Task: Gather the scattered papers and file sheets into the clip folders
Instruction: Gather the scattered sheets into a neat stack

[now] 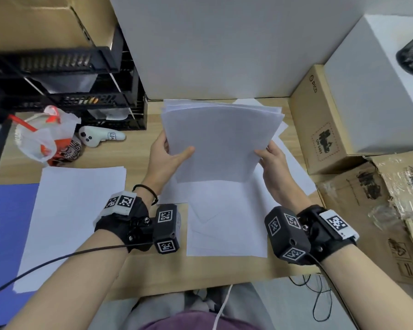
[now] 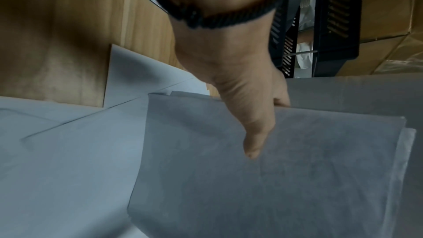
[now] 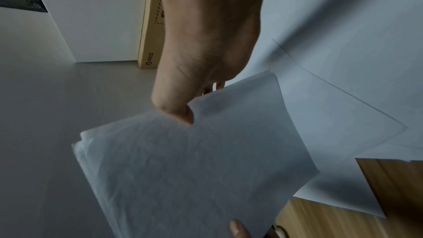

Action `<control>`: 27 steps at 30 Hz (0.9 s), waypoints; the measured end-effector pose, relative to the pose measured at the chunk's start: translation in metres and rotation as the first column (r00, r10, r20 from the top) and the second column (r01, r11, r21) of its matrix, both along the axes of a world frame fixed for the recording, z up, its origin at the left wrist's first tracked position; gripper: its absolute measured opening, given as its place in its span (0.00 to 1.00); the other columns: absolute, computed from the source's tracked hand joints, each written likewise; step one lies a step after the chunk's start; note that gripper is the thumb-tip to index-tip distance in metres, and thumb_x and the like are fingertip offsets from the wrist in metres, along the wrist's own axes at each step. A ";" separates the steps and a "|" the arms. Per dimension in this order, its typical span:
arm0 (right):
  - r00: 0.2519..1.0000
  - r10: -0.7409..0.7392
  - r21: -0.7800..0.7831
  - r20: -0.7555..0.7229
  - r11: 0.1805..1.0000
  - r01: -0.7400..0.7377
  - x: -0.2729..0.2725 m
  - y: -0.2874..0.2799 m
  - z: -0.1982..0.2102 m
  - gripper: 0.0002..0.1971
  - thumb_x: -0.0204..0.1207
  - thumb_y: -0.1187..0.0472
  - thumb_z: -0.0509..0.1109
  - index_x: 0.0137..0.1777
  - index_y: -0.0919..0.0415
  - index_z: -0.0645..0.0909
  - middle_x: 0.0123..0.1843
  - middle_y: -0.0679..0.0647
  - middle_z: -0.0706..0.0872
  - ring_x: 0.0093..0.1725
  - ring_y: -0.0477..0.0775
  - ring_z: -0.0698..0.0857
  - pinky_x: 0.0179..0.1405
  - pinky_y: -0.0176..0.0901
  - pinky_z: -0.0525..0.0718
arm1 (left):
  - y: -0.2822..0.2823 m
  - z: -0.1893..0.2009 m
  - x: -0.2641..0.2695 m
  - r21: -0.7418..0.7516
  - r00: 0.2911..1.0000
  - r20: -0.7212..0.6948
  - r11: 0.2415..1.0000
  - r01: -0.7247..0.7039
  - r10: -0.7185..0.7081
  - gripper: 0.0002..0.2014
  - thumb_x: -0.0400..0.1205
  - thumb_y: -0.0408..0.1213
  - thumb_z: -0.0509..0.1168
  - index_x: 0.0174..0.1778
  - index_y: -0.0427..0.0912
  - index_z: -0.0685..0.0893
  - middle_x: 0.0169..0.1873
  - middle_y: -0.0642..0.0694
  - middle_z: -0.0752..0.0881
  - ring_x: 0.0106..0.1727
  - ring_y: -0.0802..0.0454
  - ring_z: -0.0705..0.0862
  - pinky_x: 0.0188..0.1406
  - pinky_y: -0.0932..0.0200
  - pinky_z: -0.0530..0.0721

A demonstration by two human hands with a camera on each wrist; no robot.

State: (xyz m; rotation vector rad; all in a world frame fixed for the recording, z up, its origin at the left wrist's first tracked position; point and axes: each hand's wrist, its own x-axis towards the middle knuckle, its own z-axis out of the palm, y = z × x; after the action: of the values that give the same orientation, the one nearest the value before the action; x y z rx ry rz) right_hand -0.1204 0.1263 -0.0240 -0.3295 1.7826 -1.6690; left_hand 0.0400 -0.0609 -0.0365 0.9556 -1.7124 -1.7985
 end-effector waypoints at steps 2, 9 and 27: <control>1.000 -0.006 0.011 0.008 1.000 0.005 0.001 0.003 -0.001 0.19 0.78 0.69 0.61 0.67 0.60 0.81 0.67 0.55 0.86 0.70 0.57 0.81 0.70 0.49 0.77 | 0.003 -0.002 0.000 0.028 0.999 -0.028 0.999 -0.023 0.024 0.18 0.77 0.31 0.74 0.61 0.46 0.80 0.57 0.54 0.87 0.56 0.64 0.86 0.54 0.67 0.84; 0.999 0.003 0.062 0.048 0.998 -0.006 0.009 0.000 -0.003 0.20 0.78 0.73 0.58 0.67 0.61 0.80 0.63 0.51 0.87 0.59 0.45 0.84 0.55 0.35 0.81 | 0.020 -0.017 -0.002 0.132 1.000 0.013 0.991 -0.006 0.005 0.14 0.81 0.39 0.70 0.62 0.47 0.82 0.57 0.54 0.88 0.55 0.62 0.87 0.51 0.66 0.84; 0.961 0.227 0.440 0.159 0.855 -0.275 0.050 -0.048 -0.054 0.06 0.75 0.67 0.60 0.37 0.58 0.71 0.32 0.56 0.70 0.32 0.55 0.67 0.35 0.44 0.66 | -0.021 -0.060 0.087 -0.048 0.908 0.409 0.996 -0.076 0.089 0.08 0.85 0.32 0.56 0.55 0.35 0.78 0.41 0.49 0.79 0.46 0.48 0.76 0.50 0.56 0.73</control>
State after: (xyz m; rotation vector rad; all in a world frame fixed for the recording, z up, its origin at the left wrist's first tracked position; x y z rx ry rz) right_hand -0.0702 0.0780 -0.0778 -0.2442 1.8976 -1.0219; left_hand 0.1268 -0.0820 -0.0969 1.4531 -1.9005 -1.5892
